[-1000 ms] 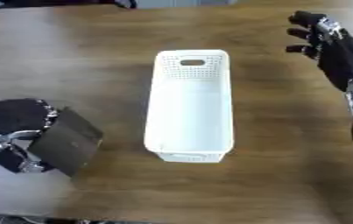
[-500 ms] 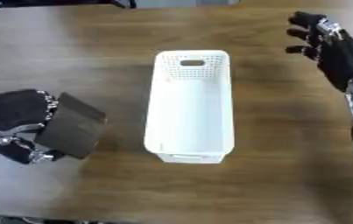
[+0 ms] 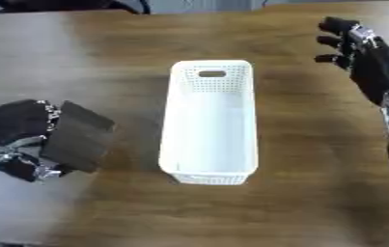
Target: Pick up objects on the table and place them in the box.
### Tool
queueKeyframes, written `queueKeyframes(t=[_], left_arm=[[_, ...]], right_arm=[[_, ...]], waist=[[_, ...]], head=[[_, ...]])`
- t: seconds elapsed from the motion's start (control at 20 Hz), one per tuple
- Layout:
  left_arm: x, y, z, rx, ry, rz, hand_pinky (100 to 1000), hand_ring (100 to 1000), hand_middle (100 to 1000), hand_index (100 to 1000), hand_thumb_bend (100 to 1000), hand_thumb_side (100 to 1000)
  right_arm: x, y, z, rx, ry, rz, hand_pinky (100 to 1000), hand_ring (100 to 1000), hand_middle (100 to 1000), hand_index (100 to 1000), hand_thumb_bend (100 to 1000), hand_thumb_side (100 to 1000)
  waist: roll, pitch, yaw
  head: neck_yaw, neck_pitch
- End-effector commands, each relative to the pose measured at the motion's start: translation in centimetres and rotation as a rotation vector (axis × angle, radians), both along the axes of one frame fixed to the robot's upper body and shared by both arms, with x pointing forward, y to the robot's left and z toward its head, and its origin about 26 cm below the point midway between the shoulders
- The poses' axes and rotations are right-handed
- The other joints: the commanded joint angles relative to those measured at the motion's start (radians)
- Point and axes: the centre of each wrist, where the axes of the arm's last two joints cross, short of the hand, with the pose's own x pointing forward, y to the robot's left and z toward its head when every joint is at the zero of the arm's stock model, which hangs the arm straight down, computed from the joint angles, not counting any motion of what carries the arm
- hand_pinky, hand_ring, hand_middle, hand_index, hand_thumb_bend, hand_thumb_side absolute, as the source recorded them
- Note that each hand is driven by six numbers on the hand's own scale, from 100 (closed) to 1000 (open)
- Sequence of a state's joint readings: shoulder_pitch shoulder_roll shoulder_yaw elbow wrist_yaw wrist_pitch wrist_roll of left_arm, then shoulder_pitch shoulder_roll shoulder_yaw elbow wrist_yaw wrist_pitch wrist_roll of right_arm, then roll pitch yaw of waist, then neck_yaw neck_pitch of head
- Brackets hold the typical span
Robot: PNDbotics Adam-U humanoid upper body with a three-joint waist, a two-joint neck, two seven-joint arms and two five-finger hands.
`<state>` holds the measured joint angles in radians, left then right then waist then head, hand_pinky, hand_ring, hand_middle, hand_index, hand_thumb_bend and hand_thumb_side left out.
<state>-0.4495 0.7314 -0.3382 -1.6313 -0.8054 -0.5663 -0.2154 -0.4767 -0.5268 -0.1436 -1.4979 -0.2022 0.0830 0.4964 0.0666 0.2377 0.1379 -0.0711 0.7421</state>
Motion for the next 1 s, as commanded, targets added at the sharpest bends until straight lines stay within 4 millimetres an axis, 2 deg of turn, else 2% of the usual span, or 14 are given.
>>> queueKeyframes(t=[0.05, 0.25, 0.45, 0.7, 0.85, 1.0], left_arm=[[0.3, 0.2, 2.8, -0.066, -0.087, 0.007, 100, 100, 100, 128, 100, 256], [0.8, -1.6, 8.0, -0.212, -0.228, -0.035, 100, 100, 100, 130, 100, 263], [0.6, -3.7, 11.6, -0.131, -0.285, -0.131, 100, 100, 100, 135, 100, 259], [0.9, -5.5, 13.2, -0.007, -0.255, -0.219, 100, 100, 100, 137, 100, 254], [1.2, -6.1, 13.6, 0.054, -0.244, -0.246, 100, 100, 100, 137, 100, 251], [1.5, -7.8, 13.9, 0.118, -0.23, -0.305, 100, 100, 100, 136, 100, 249]], right_arm=[[-0.1, -0.1, 1.1, -0.007, -0.032, -0.004, 828, 976, 985, 1000, 100, 1000], [-0.1, 0.0, 0.8, -0.005, -0.024, 0.001, 828, 977, 985, 1000, 100, 1000], [0.0, 0.1, 0.5, -0.015, -0.009, 0.012, 828, 976, 985, 1000, 100, 1000], [0.1, 0.4, 0.4, -0.03, 0.005, 0.026, 828, 977, 985, 1000, 100, 1000], [0.2, 0.5, 0.5, -0.039, 0.008, 0.03, 828, 977, 986, 1000, 100, 1000], [0.3, 0.7, 0.5, -0.049, 0.015, 0.038, 828, 977, 986, 1000, 100, 1000]], waist=[[-0.002, -0.023, 0.0], [-0.003, -0.036, 0.002], [0.007, -0.051, -0.009], [0.025, -0.059, -0.023], [0.036, -0.063, -0.035], [0.05, -0.065, -0.043]], head=[[-0.01, -0.022], [-0.008, -0.033], [-0.002, -0.038], [-0.003, -0.049], [0.0, -0.053], [0.005, -0.057]])
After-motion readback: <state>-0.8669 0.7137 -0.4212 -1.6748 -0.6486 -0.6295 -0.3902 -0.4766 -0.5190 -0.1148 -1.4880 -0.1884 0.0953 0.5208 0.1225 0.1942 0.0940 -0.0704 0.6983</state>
